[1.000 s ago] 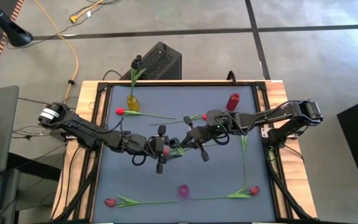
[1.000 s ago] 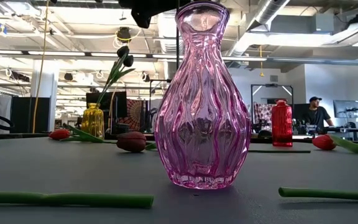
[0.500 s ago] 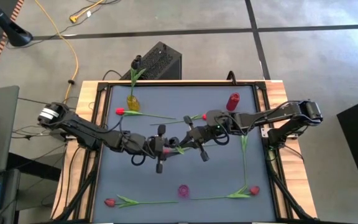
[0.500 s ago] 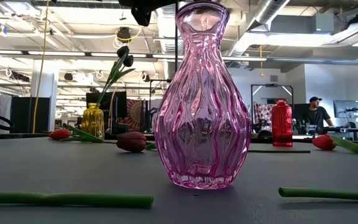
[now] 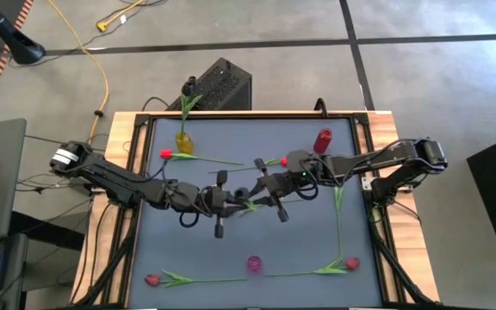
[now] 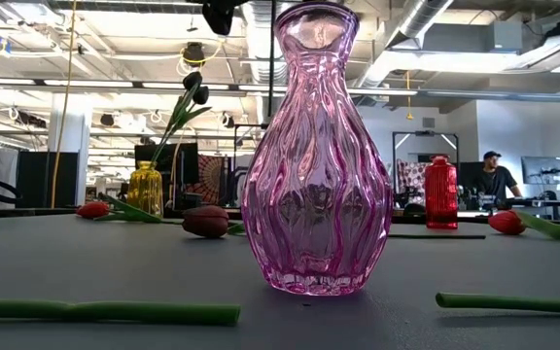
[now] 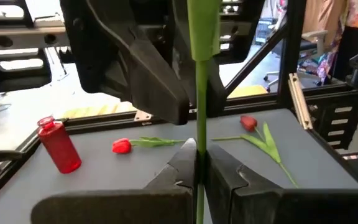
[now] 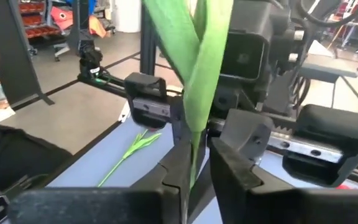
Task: Sort flowers into vase by color
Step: Put the black flower into the yellow vase
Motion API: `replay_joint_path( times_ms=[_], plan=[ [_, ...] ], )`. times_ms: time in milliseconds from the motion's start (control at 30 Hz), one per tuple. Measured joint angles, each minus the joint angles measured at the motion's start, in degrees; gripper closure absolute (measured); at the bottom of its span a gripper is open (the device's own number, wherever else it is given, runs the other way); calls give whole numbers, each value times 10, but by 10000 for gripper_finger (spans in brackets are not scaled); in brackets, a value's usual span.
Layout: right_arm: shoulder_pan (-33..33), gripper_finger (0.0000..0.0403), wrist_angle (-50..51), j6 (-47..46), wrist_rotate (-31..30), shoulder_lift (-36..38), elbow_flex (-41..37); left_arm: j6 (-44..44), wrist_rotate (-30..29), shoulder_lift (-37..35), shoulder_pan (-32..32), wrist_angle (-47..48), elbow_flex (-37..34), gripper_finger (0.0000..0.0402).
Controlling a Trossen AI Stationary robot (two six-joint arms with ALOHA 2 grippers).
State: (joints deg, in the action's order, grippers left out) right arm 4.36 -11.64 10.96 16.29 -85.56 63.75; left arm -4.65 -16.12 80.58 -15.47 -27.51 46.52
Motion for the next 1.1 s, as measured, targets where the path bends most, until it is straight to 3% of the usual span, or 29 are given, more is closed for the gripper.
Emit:
replay_joint_path(
  times_ms=[300, 633, 900, 1100],
  plan=[
    [-25, 262, 80, -1, 0, 23, 0, -6, -10, -56, 13, 57, 0, 401],
    [-83, 247, 233, -64, 0, 54, -1, -59, -138, -213, 44, 205, 0, 401],
    [-53, 259, 192, -90, -2, 58, -65, -35, -158, -331, 128, 302, 0, 401],
    [-40, 281, 73, -93, -47, 133, -174, 9, -153, -391, 213, 370, -3, 401]
  ],
)
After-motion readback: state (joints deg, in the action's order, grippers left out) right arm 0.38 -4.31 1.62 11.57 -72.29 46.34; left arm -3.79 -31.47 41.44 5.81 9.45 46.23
